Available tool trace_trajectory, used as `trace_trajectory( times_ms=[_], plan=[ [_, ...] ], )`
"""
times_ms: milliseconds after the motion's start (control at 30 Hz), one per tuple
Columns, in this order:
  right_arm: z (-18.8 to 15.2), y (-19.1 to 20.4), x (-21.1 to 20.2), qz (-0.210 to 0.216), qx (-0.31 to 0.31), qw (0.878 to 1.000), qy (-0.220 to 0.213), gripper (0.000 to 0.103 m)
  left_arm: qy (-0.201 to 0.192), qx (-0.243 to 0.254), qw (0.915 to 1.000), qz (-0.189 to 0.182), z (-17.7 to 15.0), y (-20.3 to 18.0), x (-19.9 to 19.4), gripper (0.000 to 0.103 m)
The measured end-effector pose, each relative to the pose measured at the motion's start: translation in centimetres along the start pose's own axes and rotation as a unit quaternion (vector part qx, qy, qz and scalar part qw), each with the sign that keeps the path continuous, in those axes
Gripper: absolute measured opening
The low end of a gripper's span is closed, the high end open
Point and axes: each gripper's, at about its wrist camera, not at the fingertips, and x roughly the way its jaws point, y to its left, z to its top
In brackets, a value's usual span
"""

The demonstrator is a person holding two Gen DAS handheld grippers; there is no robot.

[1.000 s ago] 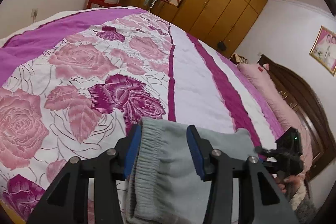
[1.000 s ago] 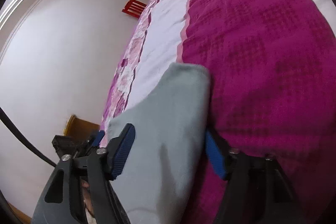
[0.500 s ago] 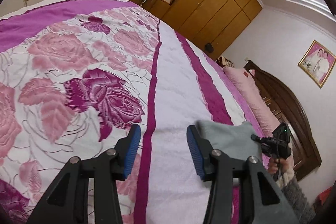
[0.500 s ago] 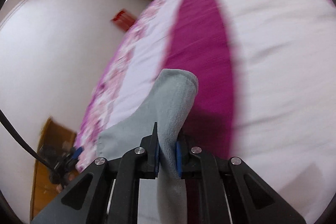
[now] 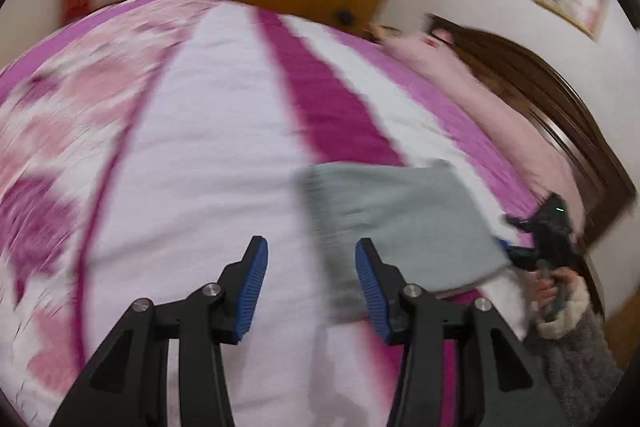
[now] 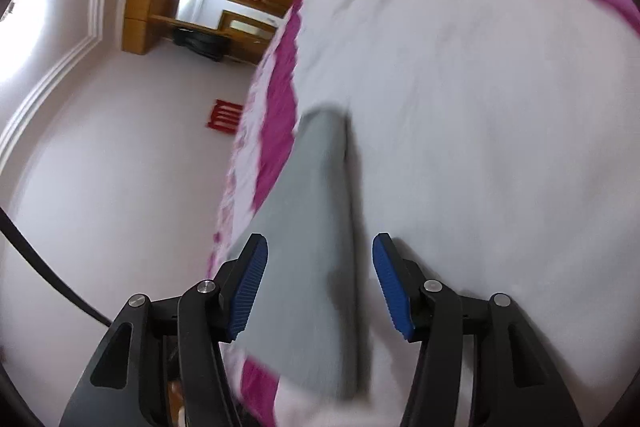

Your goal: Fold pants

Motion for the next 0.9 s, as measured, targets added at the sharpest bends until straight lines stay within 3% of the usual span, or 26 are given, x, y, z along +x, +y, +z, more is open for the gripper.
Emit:
trace_trajectory(
  times_ms=[67, 167, 233, 333, 467, 567, 600, 700, 800, 900],
  plan=[
    [-1.1, 0.0, 0.1, -0.004, -0.011, 1.000, -0.009, 0.056, 0.007, 0.026, 0.9994, -0.021, 1.8, -3.9, 1.2, 0.048],
    [-0.8, 0.9, 1.5, -0.022, -0.026, 0.999, -0.006, 0.056, 0.038, 0.013, 0.9952, -0.089, 4.1, -7.7, 4.3, 0.048],
    [-0.1, 1.2, 2.5, -0.012, -0.028, 1.000, 0.002, 0.056, 0.055, 0.011, 0.9925, -0.109, 5.0, -9.4, 6.5, 0.048],
    [1.0, 1.6, 4.1, -0.006, -0.038, 0.999, 0.015, 0.057, 0.079, 0.034, 0.9917, -0.096, 5.7, -10.7, 10.5, 0.046],
    [0.7, 1.9, 4.3, -0.019, -0.041, 0.999, 0.018, 0.057, 0.089, 0.002, 0.9942, -0.060, 5.0, -8.1, 14.5, 0.035],
    [0.4, 2.2, 4.4, -0.034, -0.046, 0.998, 0.032, 0.057, 0.093, -0.024, 0.9954, 0.008, 4.8, -5.5, 16.2, 0.030],
    [0.4, 2.2, 4.4, -0.041, -0.048, 0.997, 0.037, 0.057, 0.096, -0.032, 0.9948, 0.007, 4.9, -5.0, 16.7, 0.025],
    [-0.1, 2.5, 4.4, -0.058, -0.054, 0.995, 0.053, 0.057, 0.102, -0.046, 0.9937, 0.006, 5.2, -4.4, 17.4, 0.025],
    [-0.7, 1.9, 3.7, -0.030, -0.066, 0.996, 0.052, 0.057, 0.098, -0.037, 0.9944, 0.011, 5.4, -5.5, 17.3, 0.025],
    [-1.2, 1.0, 2.8, 0.002, -0.057, 0.997, 0.052, 0.055, 0.098, -0.026, 0.9939, -0.044, 5.1, -7.5, 15.9, 0.025]
  ],
)
